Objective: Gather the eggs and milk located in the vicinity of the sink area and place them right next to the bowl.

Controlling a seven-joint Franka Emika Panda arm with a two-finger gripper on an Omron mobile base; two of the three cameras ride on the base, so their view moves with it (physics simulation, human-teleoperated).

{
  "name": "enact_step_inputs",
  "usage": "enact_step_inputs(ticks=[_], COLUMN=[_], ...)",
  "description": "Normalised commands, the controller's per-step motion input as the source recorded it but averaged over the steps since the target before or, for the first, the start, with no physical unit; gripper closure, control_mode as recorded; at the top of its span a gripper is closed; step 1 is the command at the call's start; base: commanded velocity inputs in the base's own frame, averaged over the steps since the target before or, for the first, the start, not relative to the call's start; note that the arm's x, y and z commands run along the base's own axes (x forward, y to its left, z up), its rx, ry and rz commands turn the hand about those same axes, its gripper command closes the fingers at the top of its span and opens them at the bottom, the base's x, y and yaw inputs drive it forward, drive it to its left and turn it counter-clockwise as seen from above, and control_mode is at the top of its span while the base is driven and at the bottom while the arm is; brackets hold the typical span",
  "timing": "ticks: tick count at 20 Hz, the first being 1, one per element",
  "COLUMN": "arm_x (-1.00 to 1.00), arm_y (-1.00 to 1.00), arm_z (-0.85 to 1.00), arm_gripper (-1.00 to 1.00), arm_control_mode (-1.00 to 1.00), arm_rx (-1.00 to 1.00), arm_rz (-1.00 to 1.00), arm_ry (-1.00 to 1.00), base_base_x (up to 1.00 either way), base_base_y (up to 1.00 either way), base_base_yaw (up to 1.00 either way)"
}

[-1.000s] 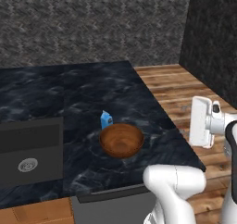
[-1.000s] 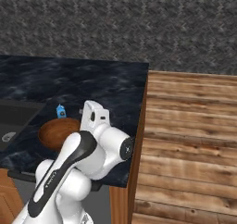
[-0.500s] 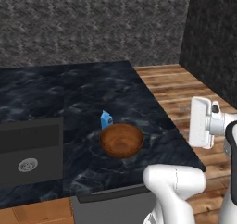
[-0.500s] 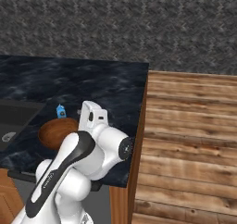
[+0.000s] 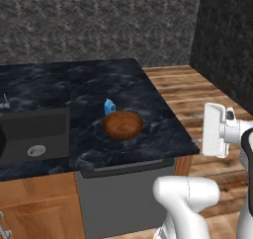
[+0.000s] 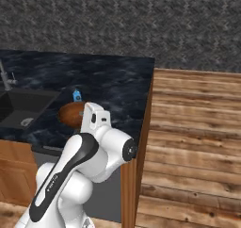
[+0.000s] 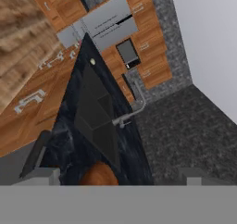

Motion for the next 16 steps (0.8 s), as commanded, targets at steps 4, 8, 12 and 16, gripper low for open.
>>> enact_step_inputs(ticks=[4,8,12,16], arm_x=[0.0,0.0,0.0,0.0], arm_y=[0.0,0.0,0.0,0.0], arm_z=[0.0,0.0,0.0,0.0], arm_gripper=[-1.0,-1.0,-1.0,-1.0], arm_control_mode=[1.0,1.0,1.0,1.0], arm_rx=[0.0,0.0,0.0,0.0], arm_rz=[0.0,0.0,0.0,0.0], arm_ry=[0.0,0.0,0.0,0.0], base_base_x=[-1.0,-0.72,-0.37,-0.04], base_base_y=[0.0,0.03,0.23,0.79], base_base_yaw=[0.05,0.03,0.02,0.01])
